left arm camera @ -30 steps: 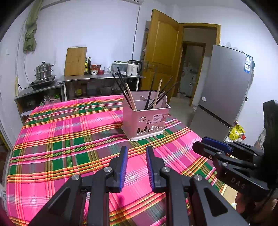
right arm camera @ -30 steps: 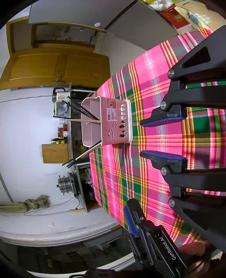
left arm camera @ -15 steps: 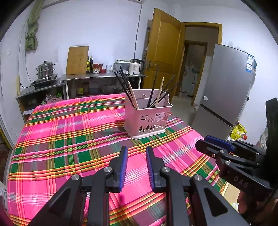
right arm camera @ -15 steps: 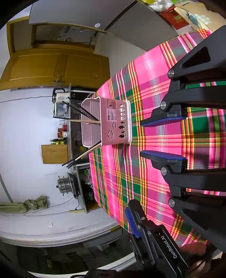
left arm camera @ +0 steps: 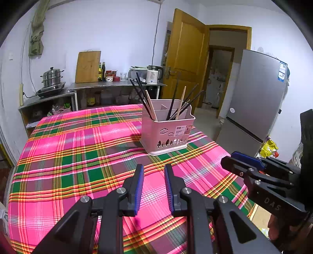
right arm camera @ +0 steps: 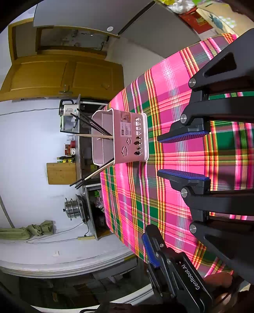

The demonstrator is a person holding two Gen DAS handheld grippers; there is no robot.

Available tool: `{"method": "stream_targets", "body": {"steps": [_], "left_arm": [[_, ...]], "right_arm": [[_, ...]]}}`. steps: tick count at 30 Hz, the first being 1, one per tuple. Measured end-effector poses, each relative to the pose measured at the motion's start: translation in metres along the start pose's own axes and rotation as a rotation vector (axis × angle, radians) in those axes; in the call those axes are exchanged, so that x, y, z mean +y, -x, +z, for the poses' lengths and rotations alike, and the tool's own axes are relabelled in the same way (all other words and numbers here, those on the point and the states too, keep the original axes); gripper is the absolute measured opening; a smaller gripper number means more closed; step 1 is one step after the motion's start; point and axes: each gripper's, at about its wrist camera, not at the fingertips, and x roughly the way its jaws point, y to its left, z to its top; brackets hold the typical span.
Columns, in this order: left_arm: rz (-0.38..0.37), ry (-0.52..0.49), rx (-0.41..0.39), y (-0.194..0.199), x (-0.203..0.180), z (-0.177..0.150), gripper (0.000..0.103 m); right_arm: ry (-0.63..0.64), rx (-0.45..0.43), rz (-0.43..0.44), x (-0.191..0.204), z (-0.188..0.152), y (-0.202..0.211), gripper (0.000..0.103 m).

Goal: Organize utensils

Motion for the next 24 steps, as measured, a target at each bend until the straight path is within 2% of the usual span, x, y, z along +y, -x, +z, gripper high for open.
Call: {"method": "stream_targets", "body": {"steps": [24], "left_arm": [[-0.002, 0.007, 0.006, -0.0020, 0.0019, -0.0027, 0.021]], "right_arm": [[0.002, 0.006, 0.000, -0.0001, -0.0011, -0.0002, 0.029]]}}
